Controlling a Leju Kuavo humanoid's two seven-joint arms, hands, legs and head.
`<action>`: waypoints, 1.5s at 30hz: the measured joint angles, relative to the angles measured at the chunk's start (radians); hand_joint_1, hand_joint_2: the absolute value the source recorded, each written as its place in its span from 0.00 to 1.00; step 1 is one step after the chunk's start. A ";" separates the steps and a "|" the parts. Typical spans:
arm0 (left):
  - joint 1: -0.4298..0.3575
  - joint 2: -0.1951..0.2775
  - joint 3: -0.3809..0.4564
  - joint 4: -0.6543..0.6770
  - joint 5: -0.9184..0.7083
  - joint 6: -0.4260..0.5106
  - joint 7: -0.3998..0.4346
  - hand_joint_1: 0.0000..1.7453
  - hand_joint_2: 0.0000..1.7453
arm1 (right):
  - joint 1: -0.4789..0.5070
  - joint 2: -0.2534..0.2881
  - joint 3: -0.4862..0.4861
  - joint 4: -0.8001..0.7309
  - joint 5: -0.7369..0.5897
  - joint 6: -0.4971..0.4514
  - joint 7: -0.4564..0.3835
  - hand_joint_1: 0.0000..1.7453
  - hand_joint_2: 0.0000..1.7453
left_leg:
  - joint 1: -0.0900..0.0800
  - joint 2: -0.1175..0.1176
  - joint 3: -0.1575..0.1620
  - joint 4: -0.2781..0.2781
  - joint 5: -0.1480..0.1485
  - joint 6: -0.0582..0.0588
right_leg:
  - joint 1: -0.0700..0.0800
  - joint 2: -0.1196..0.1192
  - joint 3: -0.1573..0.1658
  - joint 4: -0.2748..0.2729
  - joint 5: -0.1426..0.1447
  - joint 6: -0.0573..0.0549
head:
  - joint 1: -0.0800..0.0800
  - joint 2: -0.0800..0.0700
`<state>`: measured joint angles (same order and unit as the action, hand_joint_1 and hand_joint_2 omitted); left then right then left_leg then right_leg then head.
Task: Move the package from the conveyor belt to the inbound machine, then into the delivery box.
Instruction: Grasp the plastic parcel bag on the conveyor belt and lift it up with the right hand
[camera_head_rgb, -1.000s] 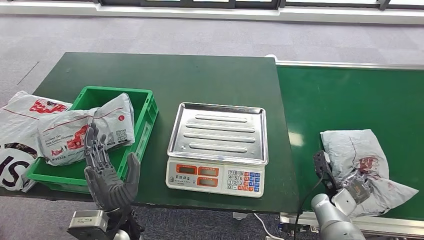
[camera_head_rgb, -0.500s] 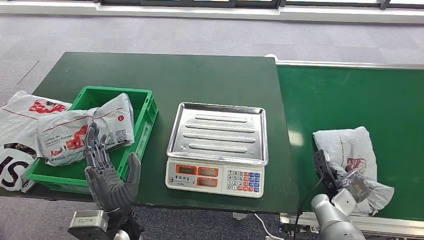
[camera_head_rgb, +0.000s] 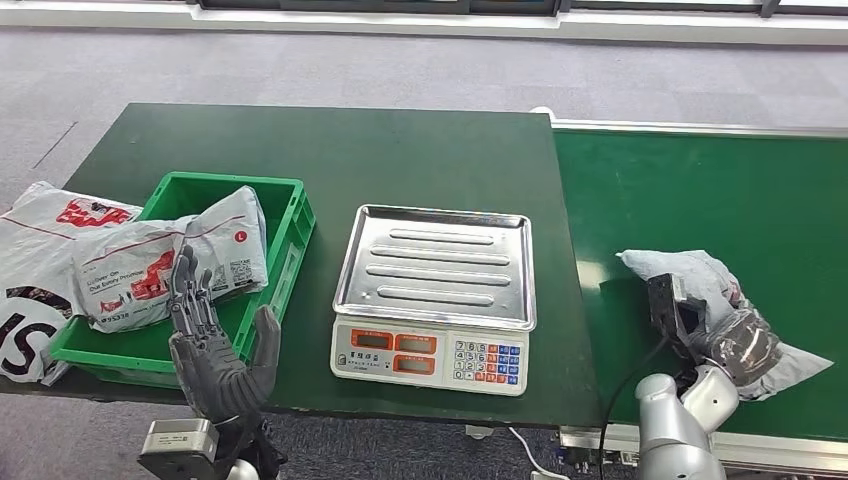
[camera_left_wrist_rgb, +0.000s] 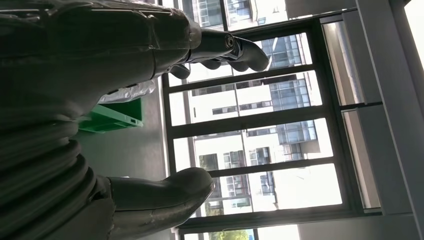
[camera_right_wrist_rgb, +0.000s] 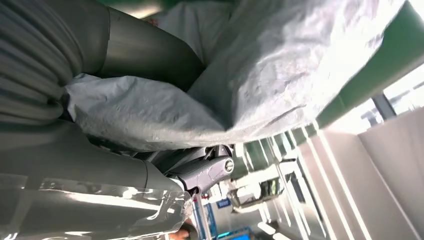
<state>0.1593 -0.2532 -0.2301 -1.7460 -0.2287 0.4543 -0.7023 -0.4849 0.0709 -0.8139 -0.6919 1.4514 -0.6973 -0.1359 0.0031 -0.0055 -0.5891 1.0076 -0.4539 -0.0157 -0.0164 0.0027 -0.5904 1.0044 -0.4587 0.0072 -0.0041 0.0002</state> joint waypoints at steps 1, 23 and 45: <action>0.000 0.000 0.000 0.001 0.000 0.000 0.000 0.00 1.00 | 0.001 0.013 -0.009 -0.036 -0.006 0.000 -0.024 1.00 1.00 | 0.000 0.000 0.000 0.000 0.000 0.000 | 0.000 0.000 0.000 0.000 0.000 0.000 | 0.000 0.000; -0.003 0.000 0.000 0.018 0.017 0.007 0.000 0.00 1.00 | -0.040 0.258 -0.145 -0.406 -0.011 0.000 -0.384 1.00 1.00 | 0.000 0.000 -0.002 0.000 0.000 0.000 | 0.000 0.000 -0.002 0.000 0.000 0.000 | 0.000 0.000; -0.052 0.012 -0.048 0.077 0.038 0.079 0.000 0.00 1.00 | 0.115 0.274 0.789 -0.872 -0.070 0.000 -0.200 1.00 1.00 | 0.001 0.003 -0.004 0.000 0.001 -0.002 | 0.001 0.003 -0.006 0.001 0.000 -0.001 | 0.000 0.000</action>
<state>0.1070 -0.2411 -0.2782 -1.6694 -0.1907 0.5329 -0.7023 -0.3701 0.3447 -0.0252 -1.5635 1.3814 -0.6977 -0.3358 0.0037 -0.0026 -0.5927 1.0074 -0.4529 -0.0177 -0.0149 0.0055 -0.5962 1.0050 -0.4591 0.0061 -0.0039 0.0004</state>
